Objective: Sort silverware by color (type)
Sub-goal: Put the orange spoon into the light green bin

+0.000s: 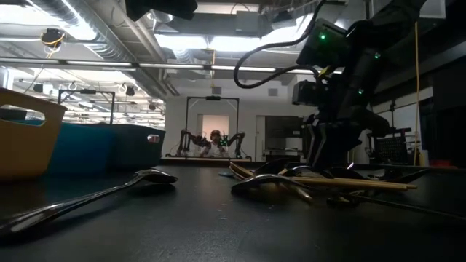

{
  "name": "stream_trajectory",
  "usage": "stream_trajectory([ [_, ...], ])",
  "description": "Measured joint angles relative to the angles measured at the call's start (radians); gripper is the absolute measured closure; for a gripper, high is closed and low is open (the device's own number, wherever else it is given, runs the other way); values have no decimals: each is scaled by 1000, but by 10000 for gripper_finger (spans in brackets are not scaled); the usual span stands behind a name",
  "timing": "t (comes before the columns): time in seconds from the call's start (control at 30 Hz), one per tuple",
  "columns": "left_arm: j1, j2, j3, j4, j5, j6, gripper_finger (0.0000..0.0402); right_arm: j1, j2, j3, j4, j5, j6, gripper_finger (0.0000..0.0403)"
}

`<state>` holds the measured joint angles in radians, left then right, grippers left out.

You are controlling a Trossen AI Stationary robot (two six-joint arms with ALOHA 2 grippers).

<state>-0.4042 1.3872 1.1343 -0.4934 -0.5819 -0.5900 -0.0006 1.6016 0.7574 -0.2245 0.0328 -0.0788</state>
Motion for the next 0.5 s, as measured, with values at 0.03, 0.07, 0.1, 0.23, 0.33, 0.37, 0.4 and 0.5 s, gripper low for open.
stream_trajectory([
  [0.03, 0, 0, 0, 0, 0, 0, 326, 0, 0, 0, 0, 0, 0, 297],
  [0.07, 0, 0, 0, 0, 0, 0, 326, 0, 0, 0, 0, 0, 0, 297],
  [0.1, 0, 0, 0, 0, 0, 0, 326, 0, 0, 0, 0, 0, 0, 297],
  [0.23, 0, 0, 0, 0, 0, 0, 326, 0, 0, 0, 0, 0, 0, 297],
  [0.33, 0, 0, 0, 0, 0, 0, 326, 0, 0, 0, 0, -17, 0, 297],
  [0.37, 0, 0, 0, 0, 0, 0, 326, 0, 0, 0, 0, -34, 0, 297],
  [0.4, 0, 0, 0, 0, 0, 0, 326, 0, 0, 0, 0, -50, 0, 297],
  [0.5, 0, 0, 0, 0, 0, 0, 326, 0, 0, 0, 0, -70, 0, 297],
])
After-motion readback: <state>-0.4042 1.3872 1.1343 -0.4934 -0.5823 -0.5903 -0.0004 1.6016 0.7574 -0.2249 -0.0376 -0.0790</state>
